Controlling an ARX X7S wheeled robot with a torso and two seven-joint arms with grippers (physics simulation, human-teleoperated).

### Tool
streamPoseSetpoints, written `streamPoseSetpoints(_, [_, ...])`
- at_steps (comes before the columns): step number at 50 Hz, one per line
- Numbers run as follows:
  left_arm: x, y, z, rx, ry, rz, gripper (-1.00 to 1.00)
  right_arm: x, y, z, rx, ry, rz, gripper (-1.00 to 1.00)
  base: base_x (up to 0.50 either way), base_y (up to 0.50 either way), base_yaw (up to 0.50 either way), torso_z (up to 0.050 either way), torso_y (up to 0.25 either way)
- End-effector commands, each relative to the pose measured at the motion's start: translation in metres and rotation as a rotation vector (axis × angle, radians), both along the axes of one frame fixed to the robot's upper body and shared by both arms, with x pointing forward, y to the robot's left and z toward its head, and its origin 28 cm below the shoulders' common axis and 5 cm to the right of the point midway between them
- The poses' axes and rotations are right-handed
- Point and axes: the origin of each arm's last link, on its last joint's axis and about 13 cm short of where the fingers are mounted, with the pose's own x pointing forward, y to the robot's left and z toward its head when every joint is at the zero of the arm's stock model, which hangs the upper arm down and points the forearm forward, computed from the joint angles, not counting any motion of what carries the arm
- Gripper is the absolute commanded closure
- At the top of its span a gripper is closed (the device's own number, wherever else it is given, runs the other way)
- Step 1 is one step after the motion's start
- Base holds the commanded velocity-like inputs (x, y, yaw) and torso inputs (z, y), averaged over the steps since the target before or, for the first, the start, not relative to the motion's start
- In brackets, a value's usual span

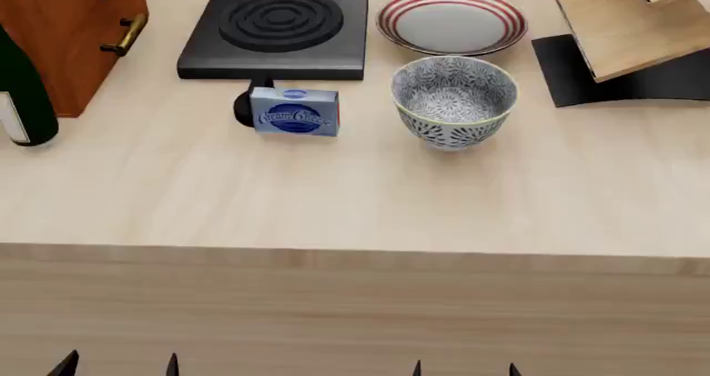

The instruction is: Pick up the cream cheese and put it in the bowl.

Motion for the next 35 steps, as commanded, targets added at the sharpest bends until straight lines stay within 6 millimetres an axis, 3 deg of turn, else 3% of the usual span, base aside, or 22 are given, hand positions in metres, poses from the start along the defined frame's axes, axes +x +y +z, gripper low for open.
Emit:
streamPoseSetpoints(1, [0.0,0.0003,0.0,0.01,0.0,0.0,-1.0,0.0,0.0001,0.0,-0.009,0.0,0.0,-1.0,0.0,0.0,0.0,0.0,0.0])
streamPoseSetpoints(7, [0.0018,-0.0019,-0.0038,0.014,-0.013,-0.011,-1.0,0.0049,0.0019,-0.0036,-0.018,0.005,0.004,-1.0,0.0,0.0,0.0,0.01,0.0])
streamPoseSetpoints(35, [0.0008,-0.0001,-0.0004,0.018,-0.042,0.024,-1.0,0.0093,0.0037,-0.0023,-0.035,0.007,-0.02,-1.0,0.0,0.0,0.0,0.049,0.006])
